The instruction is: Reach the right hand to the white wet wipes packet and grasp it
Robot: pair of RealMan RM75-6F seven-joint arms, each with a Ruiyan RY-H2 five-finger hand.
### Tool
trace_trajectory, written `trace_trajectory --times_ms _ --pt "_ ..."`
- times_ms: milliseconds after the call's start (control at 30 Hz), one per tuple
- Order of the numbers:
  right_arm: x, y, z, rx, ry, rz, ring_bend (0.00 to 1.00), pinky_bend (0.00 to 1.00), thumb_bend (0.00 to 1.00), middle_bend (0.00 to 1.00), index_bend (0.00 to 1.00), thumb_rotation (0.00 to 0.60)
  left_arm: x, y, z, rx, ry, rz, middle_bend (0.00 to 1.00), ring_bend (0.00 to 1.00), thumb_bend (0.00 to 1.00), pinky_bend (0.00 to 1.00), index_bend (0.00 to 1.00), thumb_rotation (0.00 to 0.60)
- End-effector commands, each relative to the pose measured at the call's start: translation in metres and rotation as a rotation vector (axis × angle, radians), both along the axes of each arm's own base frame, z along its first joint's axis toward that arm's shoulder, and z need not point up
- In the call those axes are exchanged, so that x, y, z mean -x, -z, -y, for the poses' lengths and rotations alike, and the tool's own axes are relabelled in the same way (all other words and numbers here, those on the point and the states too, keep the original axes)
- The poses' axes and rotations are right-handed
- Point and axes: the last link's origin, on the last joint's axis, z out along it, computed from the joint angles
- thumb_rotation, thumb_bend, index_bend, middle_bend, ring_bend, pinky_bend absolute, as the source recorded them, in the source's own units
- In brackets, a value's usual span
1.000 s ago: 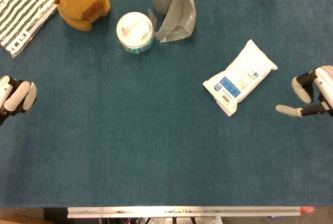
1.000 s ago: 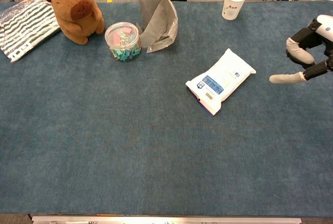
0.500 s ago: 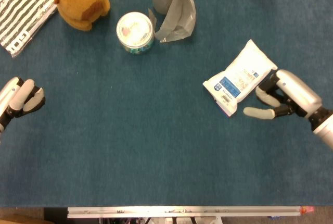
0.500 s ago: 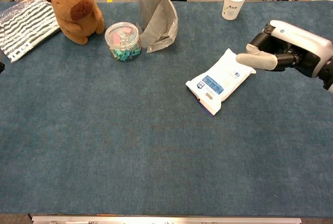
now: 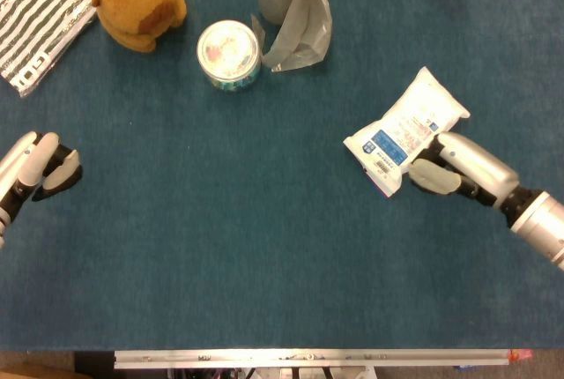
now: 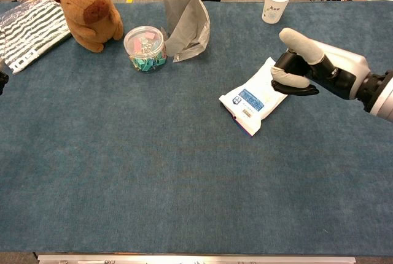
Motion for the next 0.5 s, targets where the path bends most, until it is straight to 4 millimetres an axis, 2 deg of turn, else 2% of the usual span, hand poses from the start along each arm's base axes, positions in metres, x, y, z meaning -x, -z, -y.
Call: trace_trajectory --times_ms 33,300,500 --pt "-0.012 0.007 -0.003 -0.068 -0.026 0.064 1.0 1.0 0.0 1.0 1.0 0.0 -0.006 0.001 0.0 0.036 0.009 0.049 1.0 1.0 0.0 1.0 1.0 0.0" --pt "-0.025 0.008 -0.013 -0.195 -0.08 0.235 1.0 1.0 0.0 1.0 1.0 0.0 -0.016 0.002 -0.001 0.081 0.036 0.17 1.0 1.0 0.0 1.0 1.0 0.0" --pt "-0.018 0.001 -0.013 -0.252 -0.094 0.321 1.0 1.0 0.0 1.0 1.0 0.0 -0.021 0.003 0.002 0.099 0.065 0.252 1.0 1.0 0.0 1.0 1.0 0.0"
